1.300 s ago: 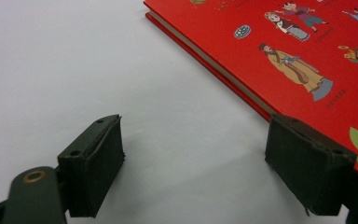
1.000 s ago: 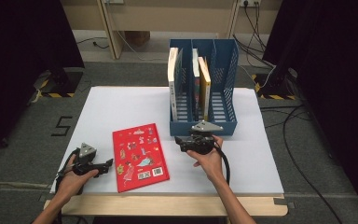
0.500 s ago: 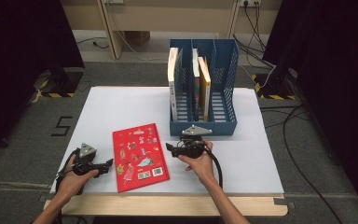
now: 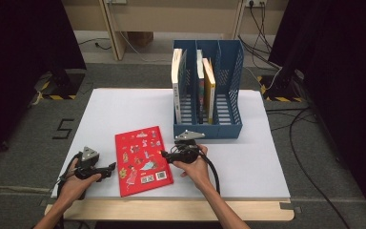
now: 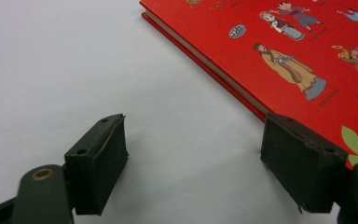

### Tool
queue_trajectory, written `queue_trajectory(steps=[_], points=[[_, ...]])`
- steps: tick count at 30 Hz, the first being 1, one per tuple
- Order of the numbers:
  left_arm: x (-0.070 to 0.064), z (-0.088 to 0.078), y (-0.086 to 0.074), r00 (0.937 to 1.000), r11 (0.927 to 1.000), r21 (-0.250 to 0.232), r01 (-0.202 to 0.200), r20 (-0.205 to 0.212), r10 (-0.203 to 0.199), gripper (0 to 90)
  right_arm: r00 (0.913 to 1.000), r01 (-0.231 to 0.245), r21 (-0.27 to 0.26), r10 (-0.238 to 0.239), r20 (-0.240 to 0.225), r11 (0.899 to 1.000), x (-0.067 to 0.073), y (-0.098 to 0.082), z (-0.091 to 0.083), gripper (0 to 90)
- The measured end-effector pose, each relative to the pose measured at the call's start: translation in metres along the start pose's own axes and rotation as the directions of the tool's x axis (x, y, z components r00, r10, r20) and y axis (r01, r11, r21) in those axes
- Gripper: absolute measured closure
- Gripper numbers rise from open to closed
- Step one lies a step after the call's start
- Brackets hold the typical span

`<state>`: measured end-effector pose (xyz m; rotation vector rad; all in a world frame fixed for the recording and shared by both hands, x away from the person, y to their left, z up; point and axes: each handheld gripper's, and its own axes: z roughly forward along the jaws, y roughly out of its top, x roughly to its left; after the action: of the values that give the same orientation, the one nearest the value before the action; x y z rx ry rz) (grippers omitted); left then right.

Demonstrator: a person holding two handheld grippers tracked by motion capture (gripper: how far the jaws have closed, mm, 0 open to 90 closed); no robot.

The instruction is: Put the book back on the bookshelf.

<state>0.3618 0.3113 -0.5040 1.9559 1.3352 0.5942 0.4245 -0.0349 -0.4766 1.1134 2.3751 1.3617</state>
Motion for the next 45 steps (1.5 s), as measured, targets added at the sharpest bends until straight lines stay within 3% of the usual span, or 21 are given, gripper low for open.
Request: queue_trajectory(steps=[13, 22, 29, 31, 34, 38, 41, 44, 45], points=[[-0.002, 0.000, 0.000, 0.9999, 1.0000, -0.001, 0.007, -0.008, -0.007, 21.4, 1.0000, 0.003, 0.046, -0.003, -0.004, 0.999, 0.007, -0.003, 0.018, 28.4], [-0.003, 0.000, 0.000, 0.9999, 1.0000, 0.004, 0.005, -0.010, -0.005, 22.2, 0.9985, -0.043, 0.085, 0.046, -0.030, 0.995, 0.008, -0.006, 0.033, 27.9], [-0.004, 0.000, 0.000, 1.0000, 1.0000, 0.000, 0.001, -0.010, -0.001, 22.9, 0.9950, -0.084, 0.082, 0.088, -0.047, 0.993, 0.009, -0.004, 0.038, 27.1], [-0.005, 0.000, 0.000, 0.9999, 1.0000, -0.002, 0.001, -0.011, -0.001, 23.0, 0.9908, -0.109, 0.072, 0.114, -0.073, 0.991, 0.011, -0.004, 0.040, 27.5], [-0.006, 0.000, 0.000, 0.9999, 1.0000, 0.001, 0.000, -0.012, 0.000, 23.2, 0.9906, -0.120, 0.072, 0.125, -0.056, 0.990, 0.014, -0.004, 0.041, 27.6], [-0.007, 0.000, -0.001, 0.9999, 1.0000, -0.004, 0.007, -0.014, -0.007, 24.7, 0.9724, -0.209, 0.050, 0.213, -0.095, 0.977, 0.011, -0.007, 0.039, 28.8], [-0.007, -0.001, 0.000, 0.9999, 1.0000, 0.002, 0.008, -0.010, -0.008, 26.1, 0.9428, -0.305, 0.039, 0.307, -0.129, 0.952, 0.006, -0.009, 0.037, 30.8], [-0.007, -0.001, -0.001, 0.9999, 0.9999, -0.004, 0.011, -0.013, -0.011, 26.2, 0.9208, -0.358, 0.039, 0.360, -0.151, 0.933, 0.004, -0.012, 0.033, 31.8], [-0.007, -0.001, -0.001, 0.9999, 0.9999, -0.005, 0.011, -0.013, -0.011, 26.2, 0.9219, -0.353, 0.040, 0.355, -0.154, 0.935, 0.004, -0.013, 0.032, 31.8]])
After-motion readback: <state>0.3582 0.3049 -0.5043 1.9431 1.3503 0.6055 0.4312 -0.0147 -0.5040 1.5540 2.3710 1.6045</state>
